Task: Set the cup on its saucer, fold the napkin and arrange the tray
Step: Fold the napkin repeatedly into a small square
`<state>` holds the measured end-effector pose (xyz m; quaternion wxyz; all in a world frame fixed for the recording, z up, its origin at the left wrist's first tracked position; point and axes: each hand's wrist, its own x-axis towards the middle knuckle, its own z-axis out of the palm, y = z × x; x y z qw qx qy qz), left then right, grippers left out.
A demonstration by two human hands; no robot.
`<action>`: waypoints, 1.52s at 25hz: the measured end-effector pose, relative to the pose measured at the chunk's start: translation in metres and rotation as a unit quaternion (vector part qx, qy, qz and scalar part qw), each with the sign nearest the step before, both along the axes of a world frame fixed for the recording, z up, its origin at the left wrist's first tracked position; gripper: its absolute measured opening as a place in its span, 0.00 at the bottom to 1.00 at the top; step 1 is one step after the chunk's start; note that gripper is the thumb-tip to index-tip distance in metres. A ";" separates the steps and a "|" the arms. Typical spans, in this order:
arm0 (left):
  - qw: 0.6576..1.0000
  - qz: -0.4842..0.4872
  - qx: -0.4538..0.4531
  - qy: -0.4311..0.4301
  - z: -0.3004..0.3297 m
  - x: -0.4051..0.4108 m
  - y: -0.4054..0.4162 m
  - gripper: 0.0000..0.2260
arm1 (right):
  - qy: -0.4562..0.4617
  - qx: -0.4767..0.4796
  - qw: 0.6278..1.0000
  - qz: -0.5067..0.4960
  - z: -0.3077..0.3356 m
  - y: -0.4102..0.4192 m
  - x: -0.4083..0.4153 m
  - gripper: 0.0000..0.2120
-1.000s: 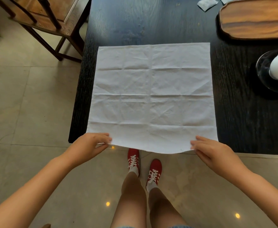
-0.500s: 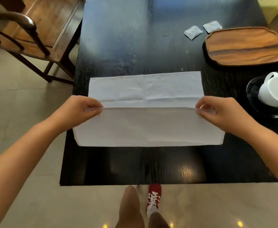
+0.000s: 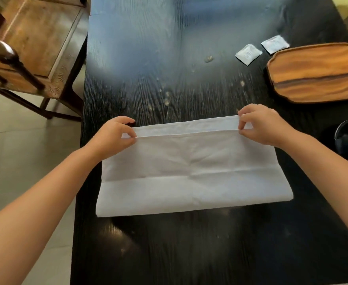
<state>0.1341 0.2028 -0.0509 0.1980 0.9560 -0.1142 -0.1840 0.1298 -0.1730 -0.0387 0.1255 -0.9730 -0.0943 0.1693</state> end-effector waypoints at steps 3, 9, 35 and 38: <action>0.998 -0.001 -0.018 -0.054 -0.006 0.012 0.001 0.04 | -0.022 0.017 0.999 -0.040 -0.007 0.001 0.013 0.02; 0.990 0.069 -0.060 -0.106 -0.014 0.017 -0.007 0.03 | -0.061 0.009 0.995 -0.084 -0.013 0.006 0.029 0.04; 0.985 0.041 0.102 -0.134 -0.068 -0.115 -0.064 0.31 | -0.069 -0.012 0.995 -0.076 -0.012 -0.003 -0.040 0.04; 0.980 0.107 0.117 -0.120 -0.065 -0.123 -0.022 0.33 | -0.063 -0.017 0.995 -0.073 -0.013 -0.003 -0.039 0.04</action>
